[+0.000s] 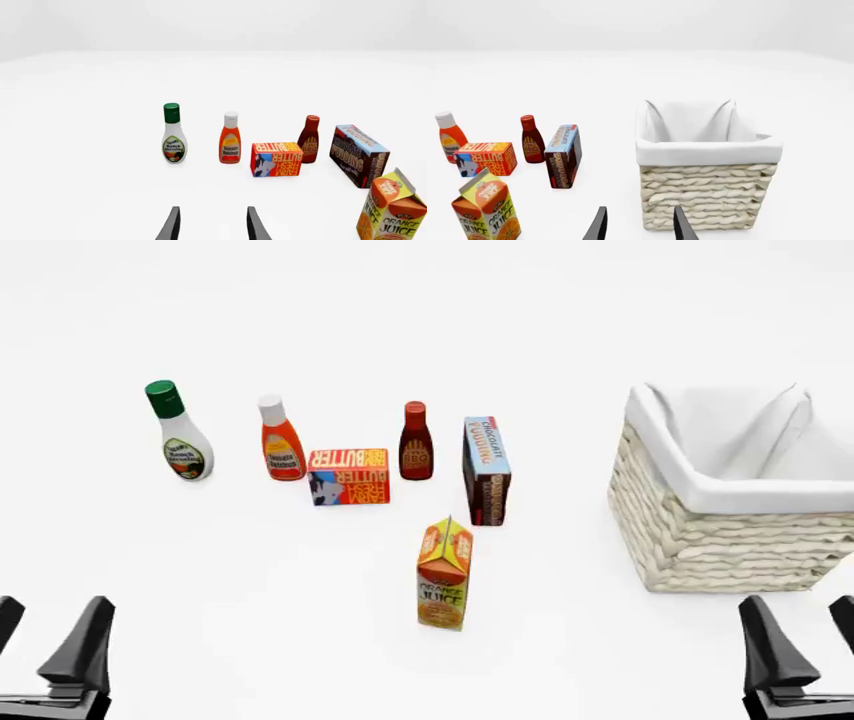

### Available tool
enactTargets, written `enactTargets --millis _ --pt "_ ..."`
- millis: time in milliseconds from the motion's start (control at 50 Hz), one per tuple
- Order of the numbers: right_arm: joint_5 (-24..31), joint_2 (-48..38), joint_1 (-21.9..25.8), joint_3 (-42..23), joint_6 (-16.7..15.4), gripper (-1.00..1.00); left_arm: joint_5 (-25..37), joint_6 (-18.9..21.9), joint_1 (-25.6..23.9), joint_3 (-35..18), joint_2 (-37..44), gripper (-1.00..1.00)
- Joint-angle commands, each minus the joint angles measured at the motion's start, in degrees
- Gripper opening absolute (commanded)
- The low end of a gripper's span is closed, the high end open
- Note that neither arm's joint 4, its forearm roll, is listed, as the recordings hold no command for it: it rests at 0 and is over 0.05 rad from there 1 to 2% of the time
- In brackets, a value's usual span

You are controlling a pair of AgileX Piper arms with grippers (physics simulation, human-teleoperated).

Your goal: Pick the orange juice and place it in the basket.

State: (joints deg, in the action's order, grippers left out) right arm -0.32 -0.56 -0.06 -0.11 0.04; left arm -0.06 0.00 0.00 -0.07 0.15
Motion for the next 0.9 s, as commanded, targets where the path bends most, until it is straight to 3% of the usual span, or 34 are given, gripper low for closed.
enactTargets --millis 20,480,580,660,780,840,900 --pt "-0.8 -1.3 -0.2 -0.2 0.1 1.0 -0.3 0.0 0.0 -0.2 0.5 1.0" --pt "-0.8 -0.9 -0.4 -0.5 0.9 1.0 -0.8 0.0 -0.4 -0.7 1.6 1.0" --pt "-2.9 -3.8 -1.0 -0.5 0.5 1.0 -0.9 0.0 -0.4 -0.8 1.7 1.0" --pt "-9.0 -12.6 -1.6 -0.4 -1.2 1.0 -0.9 0.0 -0.4 -0.8 1.8 1.0" --pt "-7.8 -12.1 -2.7 -1.1 -0.5 1.0 -0.8 0.0 -0.4 -0.7 1.6 1.0" --pt "-16.1 -24.8 -2.9 -1.8 -0.1 1.0 -0.7 0.0 -0.4 -0.6 1.4 1.0" --pt "-13.7 -22.1 -2.8 -3.1 2.1 1.0 -0.6 0.0 -0.4 -0.6 1.3 1.0"
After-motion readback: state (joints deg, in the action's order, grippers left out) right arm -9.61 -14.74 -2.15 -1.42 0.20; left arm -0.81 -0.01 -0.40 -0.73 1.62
